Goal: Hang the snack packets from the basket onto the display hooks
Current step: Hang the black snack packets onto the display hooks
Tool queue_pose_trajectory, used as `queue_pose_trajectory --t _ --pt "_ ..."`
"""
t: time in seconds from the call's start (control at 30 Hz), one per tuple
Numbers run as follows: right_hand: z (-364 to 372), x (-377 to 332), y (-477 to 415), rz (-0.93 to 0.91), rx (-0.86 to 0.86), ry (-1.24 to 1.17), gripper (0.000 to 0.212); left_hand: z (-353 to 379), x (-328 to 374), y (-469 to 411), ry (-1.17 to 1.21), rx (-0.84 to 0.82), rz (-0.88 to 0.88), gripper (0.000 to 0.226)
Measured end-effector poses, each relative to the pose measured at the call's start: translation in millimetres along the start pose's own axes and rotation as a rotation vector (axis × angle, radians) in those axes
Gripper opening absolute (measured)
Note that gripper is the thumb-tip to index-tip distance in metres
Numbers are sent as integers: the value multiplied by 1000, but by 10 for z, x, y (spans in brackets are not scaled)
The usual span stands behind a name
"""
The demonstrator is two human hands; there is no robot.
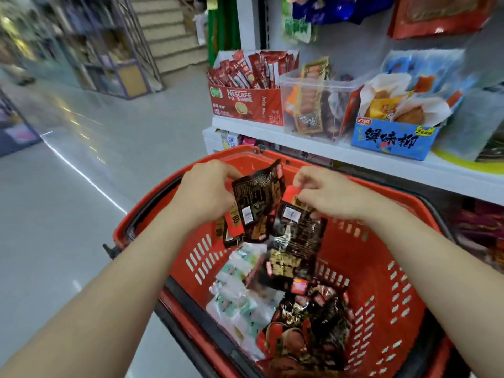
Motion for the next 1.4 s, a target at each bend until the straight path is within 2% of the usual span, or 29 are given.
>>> queue_pose_trajectory --t 0.07,0.2,0.23,0.3,0.4,0.47,0.53,0.6,0.67,0.7,0.77,0.83,0.87,0.97,1.03,1.13,1.23,1.4 --pt "-168 -110 66 18 59 -72 11 -132 166 -18 9 41 10 29" --pt "-451 -177 191 100 87 -459 56 -437 613 -124 -202 191 110 29" --pt "-492 -148 202 140 65 -557 60 -490 747 -154 -232 222 157 29" --pt "-540 -117 205 173 -39 -744 58 -506 1025 -190 -208 239 294 28" --pt "-602 -101 206 110 -141 -898 28 -404 1358 -148 -95 218 472 29" --pt "-645 -107 197 40 -117 -907 3 -329 1417 -135 28 168 476 29" --pt "-683 -112 186 -9 -47 -933 15 -245 1371 -160 125 48 415 28" --pt "-723 -112 186 -57 29 -908 16 -164 1291 -167 187 -85 372 35" --pt "-786 -89 178 -102 94 -852 32 -154 1244 -152 291 -164 360 41" --pt "-826 -93 197 -126 100 -824 39 -218 1226 -149 397 -126 345 43" --pt "-924 -111 236 -187 73 -763 45 -475 1125 -195 609 152 282 40" --pt "-1002 -145 289 -239 29 -647 52 -703 1044 -252 642 396 197 39" --pt "-1020 -172 319 -258 12 -572 56 -743 1034 -277 634 441 147 44" --pt "-986 -287 417 -316 -62 -428 55 -595 1005 -350 785 394 -17 51" --pt "-944 -334 476 -340 -118 -415 53 -486 968 -376 926 346 -93 37" --pt "-947 -335 505 -359 -152 -439 42 -510 933 -406 913 345 -82 17" --pt "-1010 -294 493 -359 -106 -497 35 -573 1003 -446 885 362 -3 25" --pt "-1053 -283 479 -382 -99 -541 41 -596 1075 -498 771 256 158 57"
Point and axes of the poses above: each hand's wrist, its own y-axis away from the middle knuckle, its own z-axis out of the palm, x = y × z, the point moved 6 cm from there along -y, towards the middle knuckle, and after that the axes turned 11 degrees about z, right-handed, at the moved point
